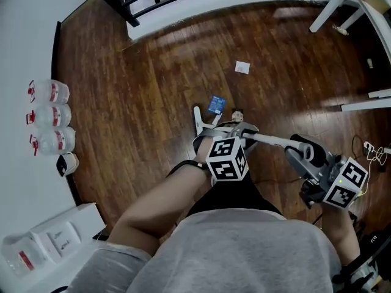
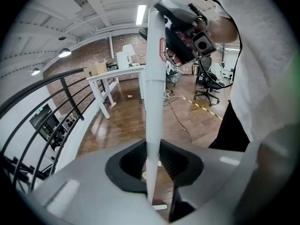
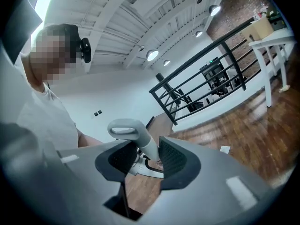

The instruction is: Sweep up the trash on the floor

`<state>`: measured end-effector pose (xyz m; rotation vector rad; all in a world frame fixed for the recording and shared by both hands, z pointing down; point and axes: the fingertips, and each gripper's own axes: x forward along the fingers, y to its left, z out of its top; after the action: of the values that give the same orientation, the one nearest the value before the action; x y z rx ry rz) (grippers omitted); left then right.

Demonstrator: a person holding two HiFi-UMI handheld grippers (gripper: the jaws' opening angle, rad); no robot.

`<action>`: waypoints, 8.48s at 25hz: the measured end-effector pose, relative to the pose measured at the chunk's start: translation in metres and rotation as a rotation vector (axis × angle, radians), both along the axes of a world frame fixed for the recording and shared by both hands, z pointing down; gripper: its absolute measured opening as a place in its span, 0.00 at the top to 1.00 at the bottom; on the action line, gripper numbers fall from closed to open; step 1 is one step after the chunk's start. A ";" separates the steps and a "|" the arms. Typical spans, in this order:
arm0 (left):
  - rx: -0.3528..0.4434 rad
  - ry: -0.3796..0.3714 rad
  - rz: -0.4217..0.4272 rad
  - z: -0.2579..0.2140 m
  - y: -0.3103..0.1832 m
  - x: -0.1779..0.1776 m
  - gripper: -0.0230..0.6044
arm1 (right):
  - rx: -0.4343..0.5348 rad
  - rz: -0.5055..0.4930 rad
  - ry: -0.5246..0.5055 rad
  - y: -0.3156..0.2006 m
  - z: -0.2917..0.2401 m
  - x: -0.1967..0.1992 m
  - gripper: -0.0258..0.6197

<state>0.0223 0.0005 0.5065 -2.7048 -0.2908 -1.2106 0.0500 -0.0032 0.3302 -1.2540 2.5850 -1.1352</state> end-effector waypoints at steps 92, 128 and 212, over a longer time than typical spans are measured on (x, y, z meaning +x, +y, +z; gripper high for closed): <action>-0.033 -0.037 -0.926 -0.011 0.177 0.009 0.83 | 0.018 -0.979 -0.009 0.146 -0.011 -0.009 0.75; 0.098 0.153 -0.995 0.011 -0.293 0.293 0.83 | 0.170 -0.907 0.052 -0.308 0.002 0.256 0.77; -0.073 -0.071 -0.629 -0.008 0.223 0.369 0.83 | 0.054 -0.704 0.156 0.215 -0.002 0.356 0.74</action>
<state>0.3917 0.2231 0.4989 -2.9174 0.5640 -1.4554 0.4063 0.2114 0.3282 -0.4153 3.2648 -1.0474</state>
